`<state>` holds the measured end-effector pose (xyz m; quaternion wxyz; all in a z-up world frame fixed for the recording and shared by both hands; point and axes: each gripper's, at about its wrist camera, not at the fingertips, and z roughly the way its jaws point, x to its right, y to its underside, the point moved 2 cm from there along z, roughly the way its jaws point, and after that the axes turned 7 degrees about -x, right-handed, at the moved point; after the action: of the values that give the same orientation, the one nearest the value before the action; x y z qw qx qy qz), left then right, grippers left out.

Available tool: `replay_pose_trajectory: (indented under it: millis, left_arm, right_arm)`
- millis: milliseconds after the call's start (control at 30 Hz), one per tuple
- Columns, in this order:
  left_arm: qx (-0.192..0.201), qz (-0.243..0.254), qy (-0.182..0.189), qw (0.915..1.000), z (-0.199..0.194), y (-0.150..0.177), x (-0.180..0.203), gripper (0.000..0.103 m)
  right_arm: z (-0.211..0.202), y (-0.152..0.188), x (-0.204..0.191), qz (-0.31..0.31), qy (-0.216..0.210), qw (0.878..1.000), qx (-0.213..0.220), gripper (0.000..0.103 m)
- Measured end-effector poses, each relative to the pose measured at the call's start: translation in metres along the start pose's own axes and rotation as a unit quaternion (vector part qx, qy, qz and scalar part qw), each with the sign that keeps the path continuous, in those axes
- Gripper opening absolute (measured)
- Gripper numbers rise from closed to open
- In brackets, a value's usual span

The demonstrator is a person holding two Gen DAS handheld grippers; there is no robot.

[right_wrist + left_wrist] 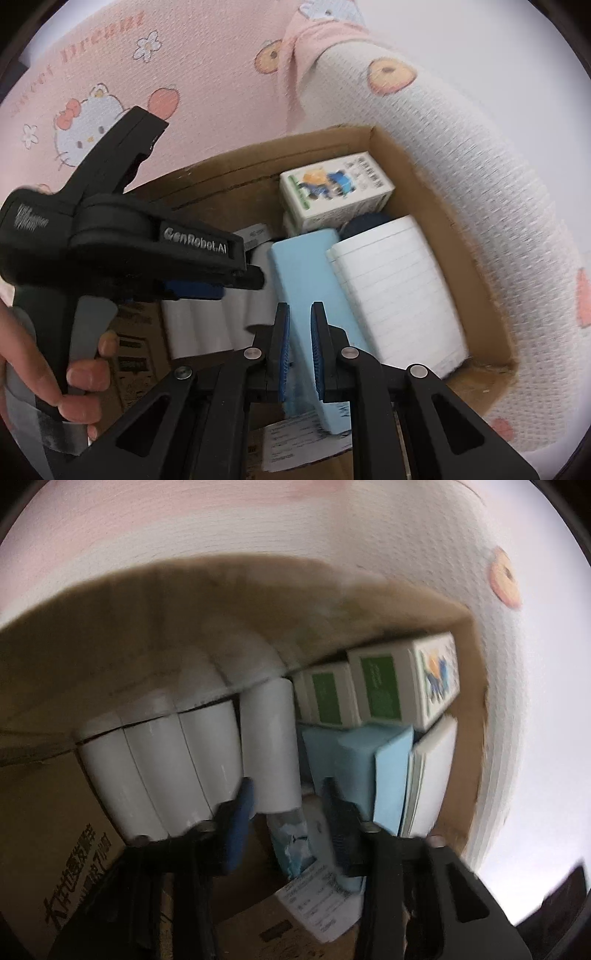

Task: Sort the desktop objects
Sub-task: 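Open the right gripper to release the tube in the box, then push the tubes together in the box with the right gripper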

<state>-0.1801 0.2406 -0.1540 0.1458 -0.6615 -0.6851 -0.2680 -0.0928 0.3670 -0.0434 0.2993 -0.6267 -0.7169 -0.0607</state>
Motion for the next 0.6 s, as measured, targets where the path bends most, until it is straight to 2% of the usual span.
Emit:
replay_pose_trajectory:
  millis: [67, 200, 267, 400, 467, 600]
  left_arm:
    - [0.001, 0.020, -0.003, 0.9998, 0.002, 0.006, 0.001, 0.011]
    - [-0.003, 0.037, -0.001, 0.9993, 0.010, 0.012, 0.003, 0.010]
    - [-0.010, 0.030, 0.017, 0.9993, 0.013, 0.012, 0.005, 0.010]
    - [-0.002, 0.032, -0.017, 0.9993, 0.021, 0.012, 0.008, 0.010]
    - [-0.005, 0.026, -0.027, 0.9993, 0.025, 0.012, 0.008, 0.010]
    - [-0.016, 0.014, -0.045, 0.9987, 0.032, 0.012, 0.008, 0.010]
  right_arm:
    - [0.002, 0.000, 0.002, 0.007, -0.015, 1.000, -0.007, 0.009]
    - [0.004, -0.002, 0.007, 0.020, -0.027, 0.999, -0.011, 0.009]
    - [0.007, -0.001, 0.006, 0.019, -0.034, 0.999, -0.014, 0.009]
    - [0.023, 0.002, -0.002, 0.010, -0.042, 0.999, -0.033, 0.009]
    - [0.025, 0.003, 0.000, 0.017, -0.032, 0.999, -0.035, 0.009]
    - [0.012, 0.000, 0.007, 0.019, 0.021, 1.000, -0.014, 0.009]
